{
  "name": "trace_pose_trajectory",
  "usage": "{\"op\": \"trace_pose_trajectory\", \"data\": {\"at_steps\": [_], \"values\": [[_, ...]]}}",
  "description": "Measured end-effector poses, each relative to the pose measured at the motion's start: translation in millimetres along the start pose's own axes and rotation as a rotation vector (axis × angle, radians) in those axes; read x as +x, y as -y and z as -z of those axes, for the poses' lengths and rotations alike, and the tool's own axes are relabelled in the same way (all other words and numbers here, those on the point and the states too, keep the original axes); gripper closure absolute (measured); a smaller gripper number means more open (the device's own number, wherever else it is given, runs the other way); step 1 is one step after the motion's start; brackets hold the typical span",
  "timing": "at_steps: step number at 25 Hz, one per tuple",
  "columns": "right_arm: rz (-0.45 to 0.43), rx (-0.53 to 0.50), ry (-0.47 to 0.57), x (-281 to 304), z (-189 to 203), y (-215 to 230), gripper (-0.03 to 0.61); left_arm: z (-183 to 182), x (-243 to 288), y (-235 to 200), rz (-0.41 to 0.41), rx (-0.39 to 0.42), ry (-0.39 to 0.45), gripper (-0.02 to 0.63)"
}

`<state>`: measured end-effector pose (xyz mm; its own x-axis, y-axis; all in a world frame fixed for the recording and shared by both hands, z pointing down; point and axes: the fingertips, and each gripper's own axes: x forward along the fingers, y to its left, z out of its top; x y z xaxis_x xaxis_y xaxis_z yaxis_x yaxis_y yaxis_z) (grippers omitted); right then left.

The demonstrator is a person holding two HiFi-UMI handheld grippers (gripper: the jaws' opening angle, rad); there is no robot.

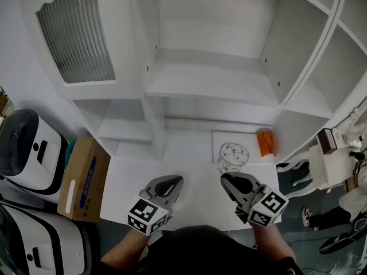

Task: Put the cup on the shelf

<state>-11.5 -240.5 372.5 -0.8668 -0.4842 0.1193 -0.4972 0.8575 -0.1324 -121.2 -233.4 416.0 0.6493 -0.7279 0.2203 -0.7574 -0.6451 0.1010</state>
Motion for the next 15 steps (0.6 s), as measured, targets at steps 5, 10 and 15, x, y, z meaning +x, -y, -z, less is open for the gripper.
{"op": "trace_pose_trajectory", "data": {"at_steps": [5, 10, 15], "values": [[-0.023, -0.022, 0.0, -25, -18, 20, 0.554, -25, 36, 30, 0.033, 0.015, 0.033, 0.603], [-0.041, -0.043, 0.013, -46, -36, 32, 0.554, -42, 61, 57, 0.07, 0.037, 0.041, 0.603], [-0.085, -0.078, 0.032, -60, -62, 35, 0.554, -52, 78, 68, 0.099, 0.081, 0.032, 0.603]]}}
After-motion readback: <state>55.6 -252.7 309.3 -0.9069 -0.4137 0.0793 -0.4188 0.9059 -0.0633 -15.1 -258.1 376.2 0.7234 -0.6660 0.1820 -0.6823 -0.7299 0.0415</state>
